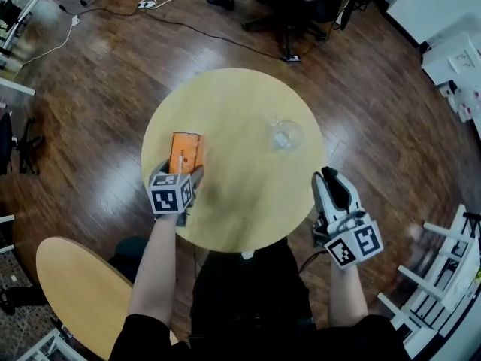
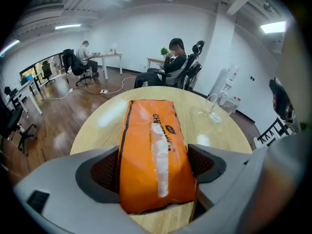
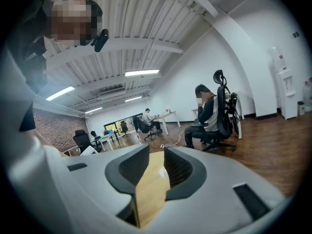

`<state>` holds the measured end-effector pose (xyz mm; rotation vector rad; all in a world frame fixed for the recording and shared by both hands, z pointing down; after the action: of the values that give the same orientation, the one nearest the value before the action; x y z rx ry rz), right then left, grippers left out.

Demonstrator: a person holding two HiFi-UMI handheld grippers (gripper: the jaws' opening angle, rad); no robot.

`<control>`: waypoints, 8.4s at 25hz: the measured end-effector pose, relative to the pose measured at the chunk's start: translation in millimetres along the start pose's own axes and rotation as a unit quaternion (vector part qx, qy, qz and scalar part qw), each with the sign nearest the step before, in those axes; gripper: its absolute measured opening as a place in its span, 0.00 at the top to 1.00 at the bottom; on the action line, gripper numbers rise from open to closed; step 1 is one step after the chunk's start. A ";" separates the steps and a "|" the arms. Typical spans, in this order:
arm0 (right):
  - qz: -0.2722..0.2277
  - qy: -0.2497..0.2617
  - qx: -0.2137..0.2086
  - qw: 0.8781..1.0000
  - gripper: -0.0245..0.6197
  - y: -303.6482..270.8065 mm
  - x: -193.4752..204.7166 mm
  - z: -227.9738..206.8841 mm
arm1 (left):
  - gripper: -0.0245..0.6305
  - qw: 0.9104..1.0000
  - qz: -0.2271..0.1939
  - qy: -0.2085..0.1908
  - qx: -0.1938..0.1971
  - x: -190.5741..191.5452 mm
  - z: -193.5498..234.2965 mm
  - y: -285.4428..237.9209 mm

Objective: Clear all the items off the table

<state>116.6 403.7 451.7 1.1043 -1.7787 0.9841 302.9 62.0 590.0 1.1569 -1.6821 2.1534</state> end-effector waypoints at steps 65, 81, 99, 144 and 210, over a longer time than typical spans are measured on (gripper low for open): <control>0.103 0.115 -0.646 0.748 0.84 -138.0 147.9 527.7 | 0.36 0.670 -0.294 0.410 -0.544 485.6 58.2 571.4; 0.132 0.127 -0.772 0.608 0.84 -98.1 199.9 673.1 | 0.36 0.559 -0.279 0.469 -0.625 545.0 3.0 621.2; 0.237 0.196 -0.710 0.634 0.84 -73.8 257.8 647.3 | 0.36 0.606 -0.113 0.578 -0.535 637.2 43.3 547.5; 0.040 0.166 -0.626 0.761 0.84 -124.7 116.6 539.9 | 0.96 0.642 -0.466 0.278 -0.542 375.0 63.8 591.2; -0.051 0.129 0.070 0.988 0.60 10.5 19.1 64.6 | 0.96 0.896 -0.426 0.058 0.107 -25.8 22.2 239.8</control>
<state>86.6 343.1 443.0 1.0874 -1.4499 1.1470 195.4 -32.8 394.8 1.4220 -0.6601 1.7749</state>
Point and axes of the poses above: the fingertips, and each gripper's own axes: y backward along the fingers, z to its left, x out of its underside, the point moved 9 cm from there along y, backward along the fingers, and after that the axes turned 5 degrees about -x, right-handed, at the moved point
